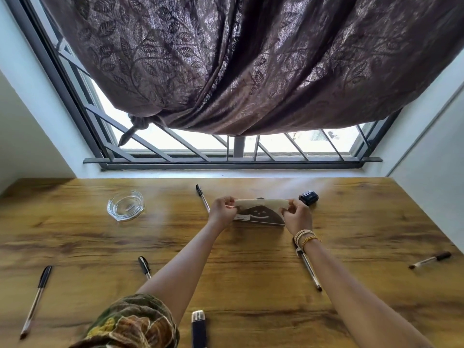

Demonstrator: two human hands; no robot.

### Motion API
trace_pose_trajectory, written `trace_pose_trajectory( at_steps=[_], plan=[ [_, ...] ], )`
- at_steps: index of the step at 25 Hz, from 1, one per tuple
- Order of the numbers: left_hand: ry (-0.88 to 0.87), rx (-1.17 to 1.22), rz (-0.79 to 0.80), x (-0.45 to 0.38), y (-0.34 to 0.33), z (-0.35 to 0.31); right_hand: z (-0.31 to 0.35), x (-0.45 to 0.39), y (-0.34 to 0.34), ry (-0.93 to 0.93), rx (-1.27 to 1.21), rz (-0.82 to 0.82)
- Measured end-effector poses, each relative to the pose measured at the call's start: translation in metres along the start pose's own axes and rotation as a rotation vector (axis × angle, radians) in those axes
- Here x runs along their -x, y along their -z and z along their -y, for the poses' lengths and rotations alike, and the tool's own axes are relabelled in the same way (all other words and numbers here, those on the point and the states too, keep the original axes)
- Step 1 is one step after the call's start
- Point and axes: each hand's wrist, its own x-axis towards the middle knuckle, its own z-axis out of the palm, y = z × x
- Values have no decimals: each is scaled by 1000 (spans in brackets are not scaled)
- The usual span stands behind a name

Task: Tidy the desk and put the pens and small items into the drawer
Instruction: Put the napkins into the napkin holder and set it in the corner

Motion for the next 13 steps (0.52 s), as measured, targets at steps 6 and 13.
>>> trace_pose_trajectory(
  at_steps=[6, 13],
  plan=[
    [27, 42, 50, -1, 5, 10, -5, 6, 1, -10, -3, 46],
    [19, -20, 185, 0, 2, 12, -8, 6, -2, -127, -17, 154]
  ],
)
